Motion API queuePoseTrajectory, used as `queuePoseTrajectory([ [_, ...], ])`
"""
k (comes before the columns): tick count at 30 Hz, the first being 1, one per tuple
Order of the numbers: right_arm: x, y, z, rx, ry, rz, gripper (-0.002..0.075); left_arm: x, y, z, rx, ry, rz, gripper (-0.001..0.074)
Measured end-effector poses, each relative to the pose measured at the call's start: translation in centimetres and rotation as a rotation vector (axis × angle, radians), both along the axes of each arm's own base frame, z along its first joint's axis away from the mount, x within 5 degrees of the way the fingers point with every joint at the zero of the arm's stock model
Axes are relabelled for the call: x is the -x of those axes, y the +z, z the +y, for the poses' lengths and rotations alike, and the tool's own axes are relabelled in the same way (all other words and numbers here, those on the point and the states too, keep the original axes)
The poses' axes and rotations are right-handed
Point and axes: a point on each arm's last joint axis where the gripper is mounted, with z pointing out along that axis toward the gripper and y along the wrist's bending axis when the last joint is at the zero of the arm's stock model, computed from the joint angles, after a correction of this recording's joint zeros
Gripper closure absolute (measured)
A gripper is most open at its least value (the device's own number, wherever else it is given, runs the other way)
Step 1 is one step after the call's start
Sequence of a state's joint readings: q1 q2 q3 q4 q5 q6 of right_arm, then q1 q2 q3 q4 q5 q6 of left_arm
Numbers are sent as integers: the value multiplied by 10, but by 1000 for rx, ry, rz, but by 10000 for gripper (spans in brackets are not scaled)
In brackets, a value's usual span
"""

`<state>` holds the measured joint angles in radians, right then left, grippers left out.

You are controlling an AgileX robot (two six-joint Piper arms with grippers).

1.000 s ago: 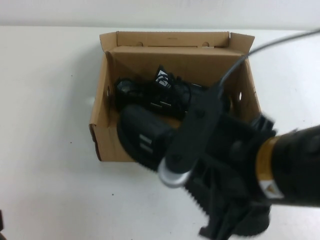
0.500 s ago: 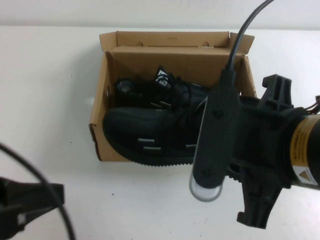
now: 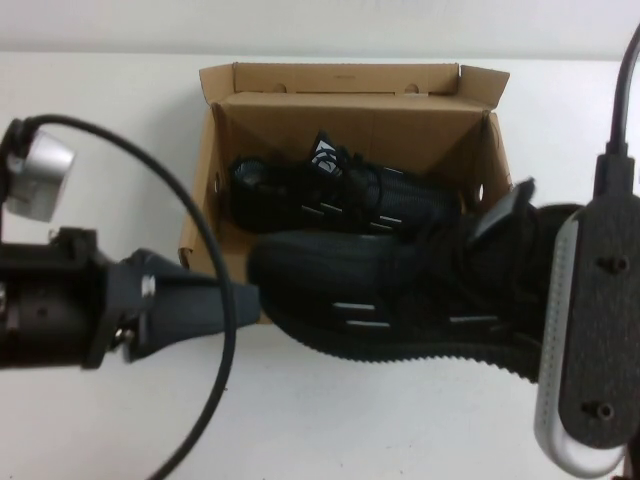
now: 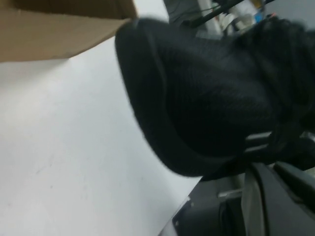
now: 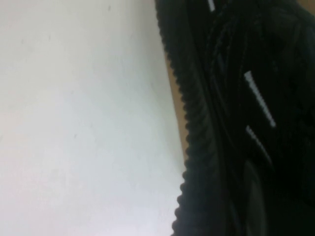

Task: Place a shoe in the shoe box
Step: Hand over the shoe

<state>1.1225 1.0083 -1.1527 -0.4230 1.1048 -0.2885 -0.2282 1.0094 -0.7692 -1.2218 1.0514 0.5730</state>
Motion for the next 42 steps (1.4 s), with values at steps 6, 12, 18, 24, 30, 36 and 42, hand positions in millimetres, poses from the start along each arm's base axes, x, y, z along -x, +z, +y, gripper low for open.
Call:
queuePoseTrajectory([
  [6,2,-3,-7,53,-26,32,734,-22,-13,-6,33,18,61,735],
  [12,4,-2,-13,67,-38,38,734,-26,-19,-6,28,45,142,463],
  [18,6,2,-13,16,-20,22,734,-26,-20,-6,33,63,188,114],
  [24,10,6,-3,-72,76,18,734,-27,-16,-7,78,74,204,79],
  [30,11,11,5,-143,140,-14,734,-25,-13,-9,119,44,219,77],
  [36,11,13,6,-160,151,-30,734,-23,-11,-11,148,10,213,206],
  [42,11,12,5,-156,149,-22,734,-24,-12,-11,139,-2,182,601],
])
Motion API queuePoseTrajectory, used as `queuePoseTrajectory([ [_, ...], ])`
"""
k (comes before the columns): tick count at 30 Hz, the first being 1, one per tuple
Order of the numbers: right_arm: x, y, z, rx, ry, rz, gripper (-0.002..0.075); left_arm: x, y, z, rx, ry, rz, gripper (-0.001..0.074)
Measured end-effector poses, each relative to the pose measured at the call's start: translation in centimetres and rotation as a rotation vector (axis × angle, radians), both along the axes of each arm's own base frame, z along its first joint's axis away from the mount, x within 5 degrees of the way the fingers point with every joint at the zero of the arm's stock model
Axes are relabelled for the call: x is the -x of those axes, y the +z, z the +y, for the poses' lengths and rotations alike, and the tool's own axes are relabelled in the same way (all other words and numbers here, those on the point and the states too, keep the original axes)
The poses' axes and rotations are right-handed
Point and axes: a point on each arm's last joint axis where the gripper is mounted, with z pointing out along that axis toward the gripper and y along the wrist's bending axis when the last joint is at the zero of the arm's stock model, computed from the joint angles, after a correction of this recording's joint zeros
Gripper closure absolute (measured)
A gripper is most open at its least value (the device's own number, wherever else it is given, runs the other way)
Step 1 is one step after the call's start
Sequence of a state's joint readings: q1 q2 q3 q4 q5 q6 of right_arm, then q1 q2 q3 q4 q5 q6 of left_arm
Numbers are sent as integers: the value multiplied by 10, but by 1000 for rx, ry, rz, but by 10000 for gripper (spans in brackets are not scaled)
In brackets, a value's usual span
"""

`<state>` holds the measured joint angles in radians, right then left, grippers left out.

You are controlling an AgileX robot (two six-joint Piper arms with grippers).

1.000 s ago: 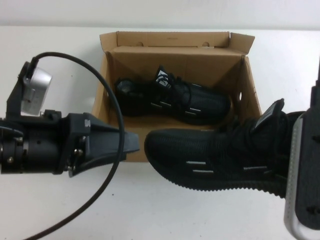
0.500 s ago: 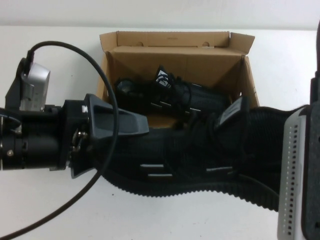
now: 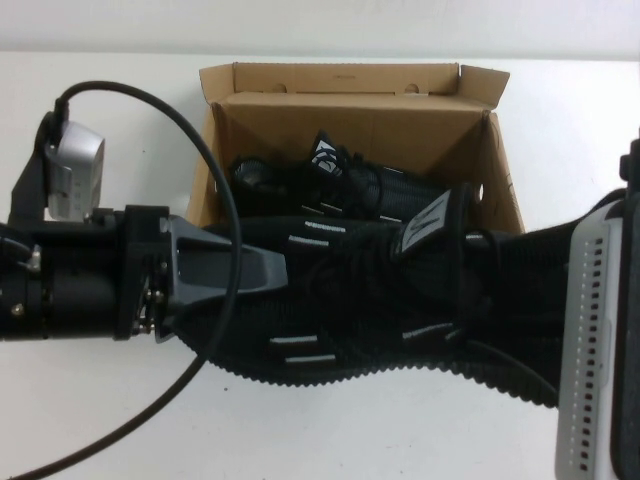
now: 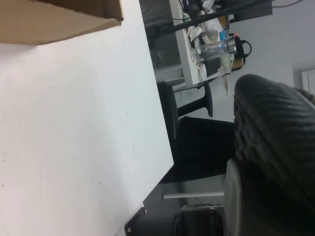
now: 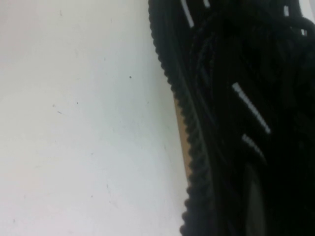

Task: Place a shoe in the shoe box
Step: Hand over the shoe

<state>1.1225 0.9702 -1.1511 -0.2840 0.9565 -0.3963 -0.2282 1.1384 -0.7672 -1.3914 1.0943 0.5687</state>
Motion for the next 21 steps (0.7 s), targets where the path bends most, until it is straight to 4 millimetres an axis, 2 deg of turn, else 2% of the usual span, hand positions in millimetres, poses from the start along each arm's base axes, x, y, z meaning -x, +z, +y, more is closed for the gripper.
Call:
queuePoseTrajectory([
  [4,1,0,0,-6,4,13,729,0,0,0,-4,-9,-19,596],
  [7,1,0,1,-14,7,16,666,0,-1,0,-5,-15,-23,597],
  [9,1,1,2,-30,12,14,549,1,-1,0,-7,-25,-31,597],
  [12,2,2,3,-54,6,32,300,2,-2,-1,-9,-44,-47,597],
  [15,3,0,2,-45,-8,54,126,2,-1,-1,1,-46,-66,598],
  [18,5,-1,-4,-16,-28,76,64,1,0,-1,5,-33,-77,598],
  [21,6,6,-13,-44,-96,105,60,-2,0,0,-1,-10,-91,598],
])
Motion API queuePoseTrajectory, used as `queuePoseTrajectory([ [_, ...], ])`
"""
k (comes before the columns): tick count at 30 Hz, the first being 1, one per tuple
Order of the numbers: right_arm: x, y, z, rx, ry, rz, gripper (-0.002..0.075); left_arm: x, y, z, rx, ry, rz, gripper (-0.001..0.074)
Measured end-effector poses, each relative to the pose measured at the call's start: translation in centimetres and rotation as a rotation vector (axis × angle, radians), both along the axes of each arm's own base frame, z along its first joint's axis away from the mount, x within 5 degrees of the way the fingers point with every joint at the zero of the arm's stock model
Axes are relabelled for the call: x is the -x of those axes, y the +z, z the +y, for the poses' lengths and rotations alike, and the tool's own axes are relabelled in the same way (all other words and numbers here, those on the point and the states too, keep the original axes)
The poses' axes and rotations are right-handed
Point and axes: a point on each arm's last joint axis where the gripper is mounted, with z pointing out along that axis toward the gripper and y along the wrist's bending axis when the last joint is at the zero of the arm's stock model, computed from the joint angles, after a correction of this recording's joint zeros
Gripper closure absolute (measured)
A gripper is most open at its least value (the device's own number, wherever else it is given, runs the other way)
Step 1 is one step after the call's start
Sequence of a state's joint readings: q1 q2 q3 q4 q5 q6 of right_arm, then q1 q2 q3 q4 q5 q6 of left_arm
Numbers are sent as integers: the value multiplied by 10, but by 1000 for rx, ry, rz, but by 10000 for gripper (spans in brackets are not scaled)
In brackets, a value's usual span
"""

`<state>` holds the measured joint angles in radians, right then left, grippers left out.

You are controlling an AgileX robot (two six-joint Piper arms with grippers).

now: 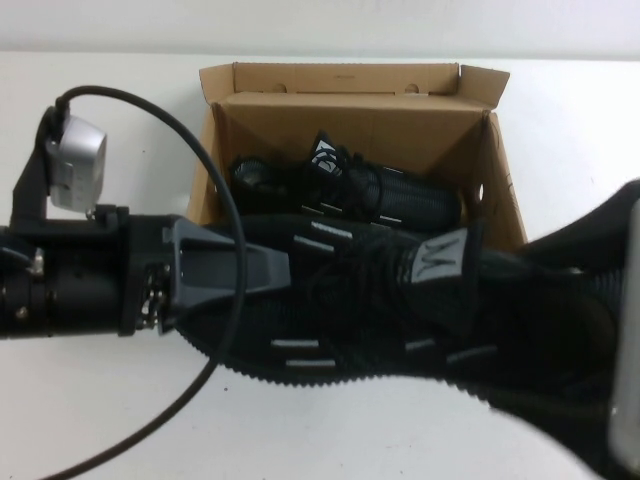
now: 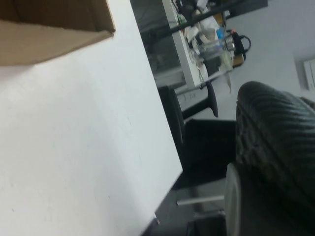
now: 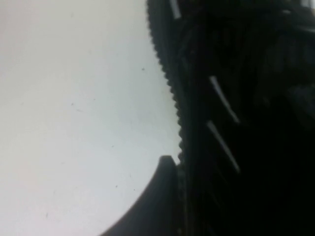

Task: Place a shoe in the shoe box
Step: Hand over the shoe

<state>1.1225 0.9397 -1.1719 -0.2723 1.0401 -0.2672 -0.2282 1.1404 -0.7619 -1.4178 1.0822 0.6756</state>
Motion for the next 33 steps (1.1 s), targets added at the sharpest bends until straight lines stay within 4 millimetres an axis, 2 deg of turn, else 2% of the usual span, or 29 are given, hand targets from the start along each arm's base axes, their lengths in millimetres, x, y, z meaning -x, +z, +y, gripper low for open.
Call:
queuePoseTrajectory([
  [4,1,20,-15,-135,-138,10,85,-6,0,2,-14,56,-40,598],
  [7,-3,31,-26,-296,-329,66,118,-9,-1,3,-32,83,-82,598],
  [9,-5,32,-30,-392,-459,136,146,-11,-1,3,-42,93,-110,598],
  [12,-3,31,-30,-496,-563,271,192,-12,-1,4,-50,109,-137,598],
  [17,5,32,-19,-670,-599,529,263,-14,-1,4,-57,121,-159,598],
  [24,5,43,-9,-828,-520,578,386,-12,0,3,-46,88,-175,599],
  [28,4,41,0,-826,-516,627,454,-11,1,3,-44,72,-185,599],
  [33,-1,29,14,-759,-565,667,468,-10,1,2,-46,56,-206,599],
])
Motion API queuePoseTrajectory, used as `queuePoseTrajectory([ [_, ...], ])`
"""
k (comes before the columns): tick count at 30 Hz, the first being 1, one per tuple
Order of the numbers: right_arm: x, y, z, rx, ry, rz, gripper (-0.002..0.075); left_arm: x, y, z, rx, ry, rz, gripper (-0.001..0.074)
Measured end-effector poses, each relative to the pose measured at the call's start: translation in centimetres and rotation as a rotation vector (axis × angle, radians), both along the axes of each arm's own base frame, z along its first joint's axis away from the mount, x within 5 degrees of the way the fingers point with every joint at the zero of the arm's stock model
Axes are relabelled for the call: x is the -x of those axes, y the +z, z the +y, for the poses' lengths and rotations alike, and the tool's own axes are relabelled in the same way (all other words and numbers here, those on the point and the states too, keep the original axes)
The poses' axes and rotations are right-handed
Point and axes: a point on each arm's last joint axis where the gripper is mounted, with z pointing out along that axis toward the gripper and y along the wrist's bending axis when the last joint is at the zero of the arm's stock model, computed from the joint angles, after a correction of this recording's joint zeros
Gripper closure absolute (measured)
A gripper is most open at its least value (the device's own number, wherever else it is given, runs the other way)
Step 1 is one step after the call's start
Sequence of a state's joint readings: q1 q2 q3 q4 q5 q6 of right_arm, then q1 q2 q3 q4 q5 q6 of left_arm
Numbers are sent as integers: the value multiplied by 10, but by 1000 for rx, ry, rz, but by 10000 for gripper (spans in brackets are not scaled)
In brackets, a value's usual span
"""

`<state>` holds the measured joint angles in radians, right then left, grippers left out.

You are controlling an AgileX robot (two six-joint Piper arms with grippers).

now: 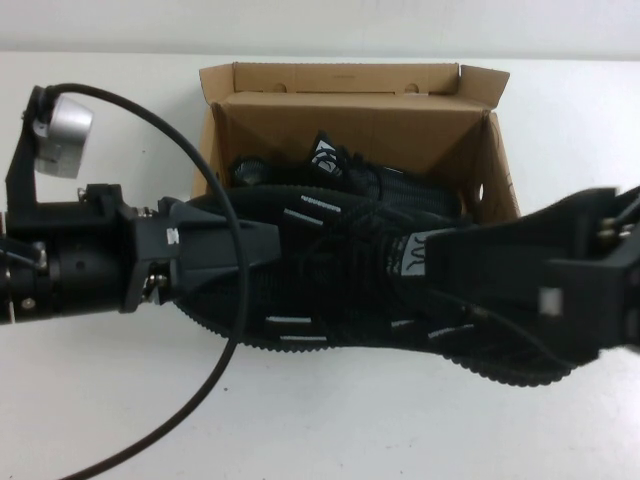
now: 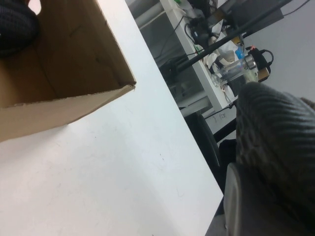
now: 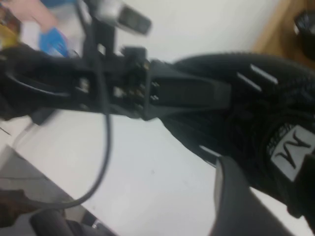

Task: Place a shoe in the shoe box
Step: Hand over the shoe

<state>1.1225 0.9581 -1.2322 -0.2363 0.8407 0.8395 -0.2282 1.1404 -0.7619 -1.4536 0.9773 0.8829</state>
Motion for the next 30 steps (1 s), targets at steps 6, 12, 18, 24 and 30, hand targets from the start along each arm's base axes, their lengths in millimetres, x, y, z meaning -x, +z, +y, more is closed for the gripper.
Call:
queuePoseTrajectory([
  [6,-7,-14,14,60,-36,87,387,-1,0,0,-16,-8,-43,599],
  [12,-11,-20,20,61,-80,161,258,-1,0,0,-36,-21,-98,599],
  [18,-12,-21,19,36,-134,201,255,-1,1,0,-33,-25,-133,599],
  [24,-13,-26,12,110,-192,220,256,-1,2,0,-28,-30,-147,599],
  [30,-12,-24,8,109,-199,213,257,0,2,-1,-24,-44,-149,600],
])
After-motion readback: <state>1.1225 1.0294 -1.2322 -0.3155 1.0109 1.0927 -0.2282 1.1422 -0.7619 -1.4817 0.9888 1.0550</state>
